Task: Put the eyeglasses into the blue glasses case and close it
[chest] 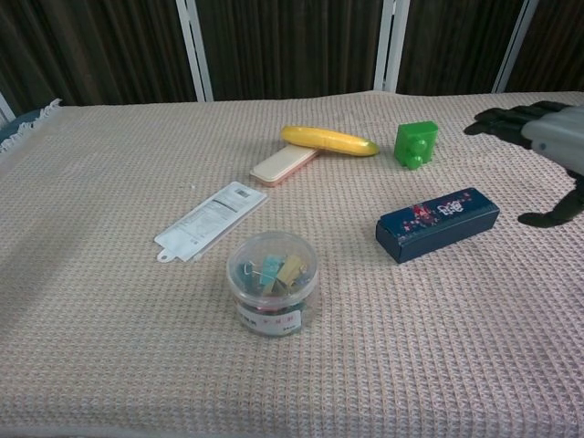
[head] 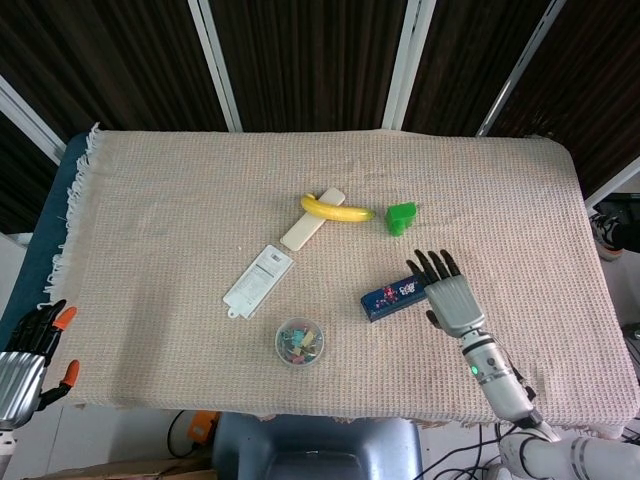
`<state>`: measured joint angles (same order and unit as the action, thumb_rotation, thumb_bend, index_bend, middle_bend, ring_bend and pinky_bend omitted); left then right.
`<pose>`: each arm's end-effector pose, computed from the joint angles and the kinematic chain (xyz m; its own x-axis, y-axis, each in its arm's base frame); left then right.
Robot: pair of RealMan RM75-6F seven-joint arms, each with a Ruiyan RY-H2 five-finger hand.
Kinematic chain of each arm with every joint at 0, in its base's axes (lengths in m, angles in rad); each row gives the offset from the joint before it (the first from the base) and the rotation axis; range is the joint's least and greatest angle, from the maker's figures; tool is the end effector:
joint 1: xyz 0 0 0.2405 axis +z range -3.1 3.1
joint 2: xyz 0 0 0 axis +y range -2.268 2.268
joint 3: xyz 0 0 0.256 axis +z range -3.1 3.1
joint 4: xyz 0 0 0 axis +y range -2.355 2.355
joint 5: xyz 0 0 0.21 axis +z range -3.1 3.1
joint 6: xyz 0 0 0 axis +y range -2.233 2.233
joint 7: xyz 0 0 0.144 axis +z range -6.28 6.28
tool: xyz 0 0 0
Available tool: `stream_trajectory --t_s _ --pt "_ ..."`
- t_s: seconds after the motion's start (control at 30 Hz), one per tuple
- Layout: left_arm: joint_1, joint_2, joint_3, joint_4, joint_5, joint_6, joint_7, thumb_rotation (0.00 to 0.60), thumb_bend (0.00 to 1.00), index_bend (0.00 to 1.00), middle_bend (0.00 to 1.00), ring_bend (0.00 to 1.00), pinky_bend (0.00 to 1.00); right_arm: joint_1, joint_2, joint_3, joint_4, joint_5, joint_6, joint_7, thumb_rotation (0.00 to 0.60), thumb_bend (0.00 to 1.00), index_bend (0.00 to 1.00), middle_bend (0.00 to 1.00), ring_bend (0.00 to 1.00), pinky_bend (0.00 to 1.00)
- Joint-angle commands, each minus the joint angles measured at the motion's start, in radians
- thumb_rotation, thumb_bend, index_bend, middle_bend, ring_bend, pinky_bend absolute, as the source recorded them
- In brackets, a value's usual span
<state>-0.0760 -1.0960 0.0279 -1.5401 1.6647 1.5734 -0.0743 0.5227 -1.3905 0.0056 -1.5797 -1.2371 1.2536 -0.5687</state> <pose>-0.3078 0.1613 0.1641 0.4190 0.0004 0.9080 0.8962 -0.1610 -0.4135 -0.2288 -0.2827 0.0436 0.6894 -0.0878 0.7191 -0.7111 -0.2711 0.6487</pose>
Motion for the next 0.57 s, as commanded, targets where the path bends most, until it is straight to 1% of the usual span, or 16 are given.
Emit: stream_trajectory --t_s 0.03,0.13,0.2,0.27,0.33,0.4,0.57 --pt "0.002 -0.003 -0.002 0.0 -0.002 0.002 0.008 0.6 0.43 0.0 0.0 0.0 0.08 -0.212 0.074 -0.123 -0.024 -0.201 0.289 0.089 0.6 0.29 0.03 0.0 0.0 0.0" --pt "0.001 -0.007 -0.002 -0.005 -0.005 -0.004 0.026 0.6 0.43 0.0 0.0 0.0 0.08 -0.3 0.065 -0.146 0.033 -0.244 0.395 0.159 0.6 0.29 0.04 0.0 0.0 0.0" --pt "0.0 -0.01 -0.001 -0.007 -0.005 -0.008 0.04 0.6 0.43 0.0 0.0 0.0 0.08 -0.329 0.062 -0.151 0.059 -0.258 0.415 0.212 0.6 0.29 0.05 0.0 0.0 0.0" --pt "-0.001 -0.015 -0.001 -0.011 -0.005 -0.012 0.057 0.6 0.43 0.0 0.0 0.0 0.08 -0.348 0.057 -0.147 0.088 -0.272 0.424 0.308 0.6 0.29 0.07 0.0 0.0 0.0" --pt "-0.001 -0.018 -0.001 -0.014 -0.006 -0.015 0.07 0.6 0.43 0.0 0.0 0.0 0.08 -0.35 0.064 -0.143 0.115 -0.283 0.409 0.325 0.6 0.29 0.09 0.0 0.0 0.0" --pt "-0.002 -0.021 -0.003 -0.016 -0.01 -0.017 0.077 0.6 0.43 0.0 0.0 0.0 0.08 -0.355 0.056 -0.127 0.125 -0.279 0.402 0.32 0.6 0.29 0.09 0.0 0.0 0.0" --pt "0.002 -0.019 0.002 -0.018 -0.005 -0.016 0.081 0.6 0.43 0.0 0.0 0.0 0.08 -0.359 0.048 -0.118 0.129 -0.297 0.369 0.316 0.6 0.29 0.09 0.0 0.0 0.0"
